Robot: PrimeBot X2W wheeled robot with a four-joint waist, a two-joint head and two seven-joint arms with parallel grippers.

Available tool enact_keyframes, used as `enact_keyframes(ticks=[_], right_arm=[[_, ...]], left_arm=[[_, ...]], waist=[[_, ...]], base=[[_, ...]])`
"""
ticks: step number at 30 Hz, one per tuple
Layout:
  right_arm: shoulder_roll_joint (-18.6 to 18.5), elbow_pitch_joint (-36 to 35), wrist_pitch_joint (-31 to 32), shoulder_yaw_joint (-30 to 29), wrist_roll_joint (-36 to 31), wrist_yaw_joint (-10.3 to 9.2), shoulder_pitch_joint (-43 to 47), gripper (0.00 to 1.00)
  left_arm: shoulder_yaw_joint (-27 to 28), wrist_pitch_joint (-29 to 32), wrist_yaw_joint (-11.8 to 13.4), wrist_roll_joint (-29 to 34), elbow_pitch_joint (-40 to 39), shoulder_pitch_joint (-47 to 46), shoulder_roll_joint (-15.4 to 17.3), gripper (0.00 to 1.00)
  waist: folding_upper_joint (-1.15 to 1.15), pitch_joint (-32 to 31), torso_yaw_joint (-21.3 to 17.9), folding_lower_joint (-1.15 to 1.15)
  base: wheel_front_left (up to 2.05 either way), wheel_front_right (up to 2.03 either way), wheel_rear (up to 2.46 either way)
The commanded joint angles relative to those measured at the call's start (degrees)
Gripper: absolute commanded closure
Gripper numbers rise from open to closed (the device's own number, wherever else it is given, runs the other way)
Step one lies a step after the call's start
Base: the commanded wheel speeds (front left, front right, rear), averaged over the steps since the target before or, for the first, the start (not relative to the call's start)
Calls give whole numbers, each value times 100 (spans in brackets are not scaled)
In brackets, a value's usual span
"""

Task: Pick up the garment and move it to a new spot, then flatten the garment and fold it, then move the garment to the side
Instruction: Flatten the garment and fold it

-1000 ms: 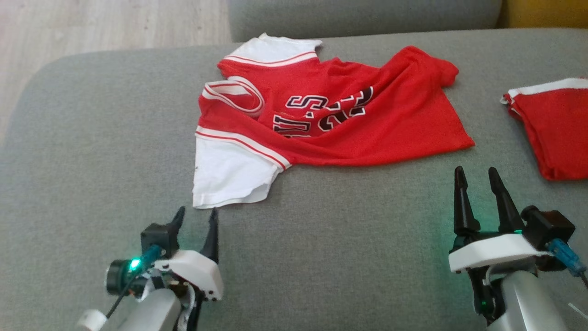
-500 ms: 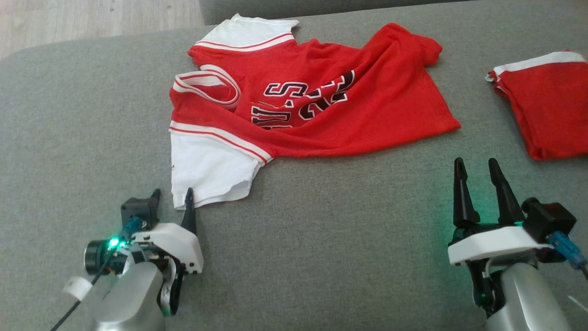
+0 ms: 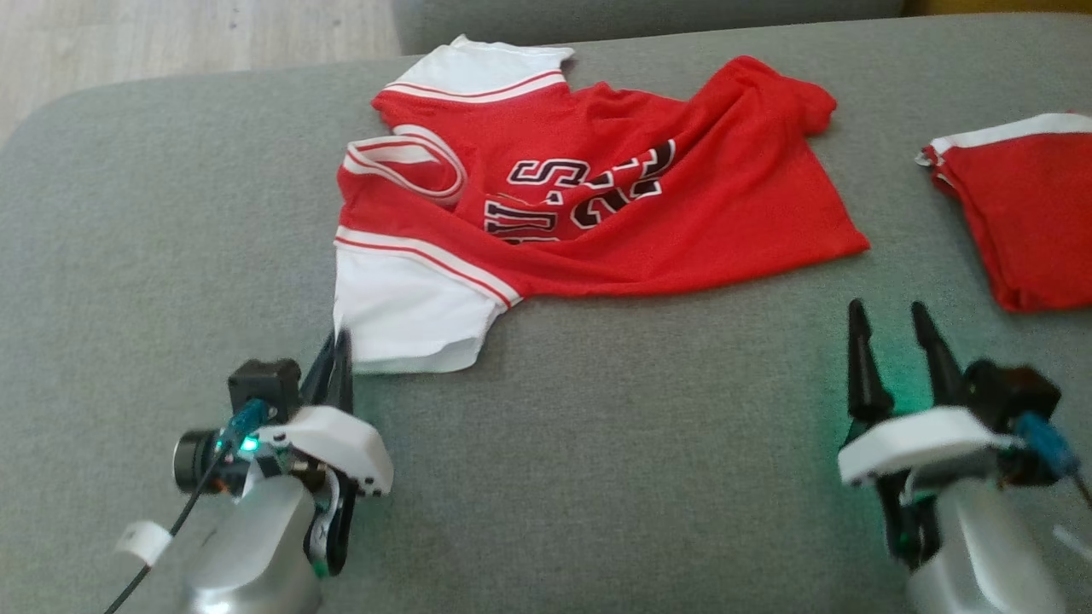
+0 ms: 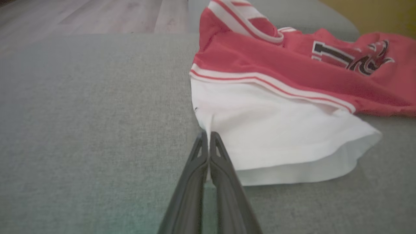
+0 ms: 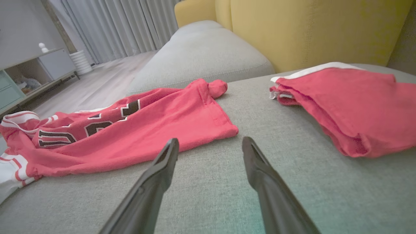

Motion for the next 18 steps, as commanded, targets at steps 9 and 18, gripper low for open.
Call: enact_keyframes(ticks=[9,18], right_arm=[[-27,1349,694,-846,-515,-5,-1631,0],[-27,2702,1002,-2207,-2162,-5,-2638,0]], left_arm=[[250,-561,1,146,-1118,-172,115,100],[40,-563,8,286,-1569,-152,30,100]], waist=[[0,118,328,0],[0,322,591,0]], base=[[0,0,0],[0,0,0]])
